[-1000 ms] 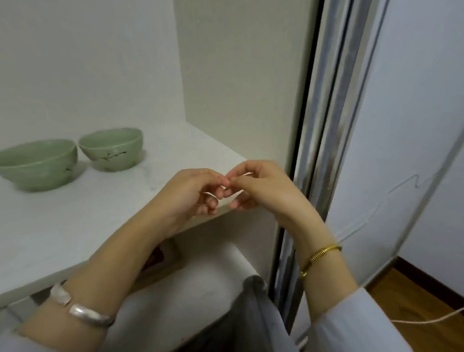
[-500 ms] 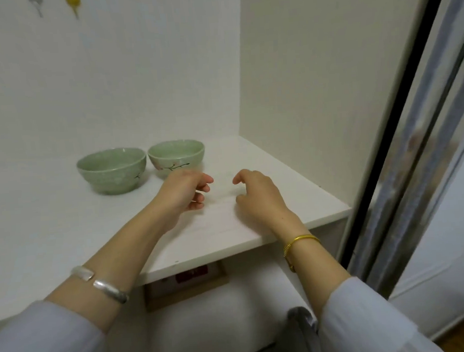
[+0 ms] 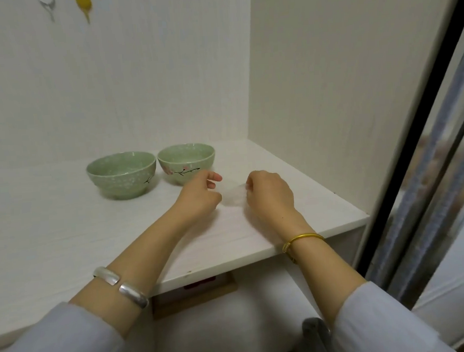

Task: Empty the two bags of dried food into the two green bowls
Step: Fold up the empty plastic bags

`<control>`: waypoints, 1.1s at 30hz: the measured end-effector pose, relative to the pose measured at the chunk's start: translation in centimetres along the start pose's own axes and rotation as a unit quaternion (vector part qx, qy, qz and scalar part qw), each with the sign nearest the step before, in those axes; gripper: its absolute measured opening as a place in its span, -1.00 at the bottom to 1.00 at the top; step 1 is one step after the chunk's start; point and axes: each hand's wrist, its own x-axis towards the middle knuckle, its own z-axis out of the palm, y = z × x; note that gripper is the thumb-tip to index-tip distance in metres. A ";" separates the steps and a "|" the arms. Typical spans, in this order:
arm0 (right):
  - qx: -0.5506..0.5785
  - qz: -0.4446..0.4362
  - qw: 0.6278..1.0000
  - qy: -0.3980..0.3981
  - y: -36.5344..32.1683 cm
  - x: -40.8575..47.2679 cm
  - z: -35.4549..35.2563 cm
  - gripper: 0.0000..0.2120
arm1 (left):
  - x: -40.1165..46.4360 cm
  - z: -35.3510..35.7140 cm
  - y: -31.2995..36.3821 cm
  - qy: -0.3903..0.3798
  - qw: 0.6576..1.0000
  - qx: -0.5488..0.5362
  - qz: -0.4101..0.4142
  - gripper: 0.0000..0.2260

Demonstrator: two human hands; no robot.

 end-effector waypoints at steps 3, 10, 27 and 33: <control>0.064 -0.020 0.997 0.046 -0.5 -0.3 -1.1 -0.76 | -0.4 -0.4 -0.1 0.012 0.998 0.040 0.039 -0.51; 0.223 -0.057 0.970 0.082 -2.0 -1.0 -3.2 -0.82 | -0.9 -0.3 -0.2 0.063 0.993 0.072 0.067 -0.75; 0.412 -0.033 0.910 0.015 -1.1 -0.9 -3.5 -0.94 | -1.5 -0.5 1.1 0.114 0.976 -0.160 0.094 -0.82; 0.418 -0.034 0.908 0.020 -0.9 -0.6 -4.1 -0.80 | -1.7 -0.3 1.9 0.107 0.974 -0.170 0.101 -0.81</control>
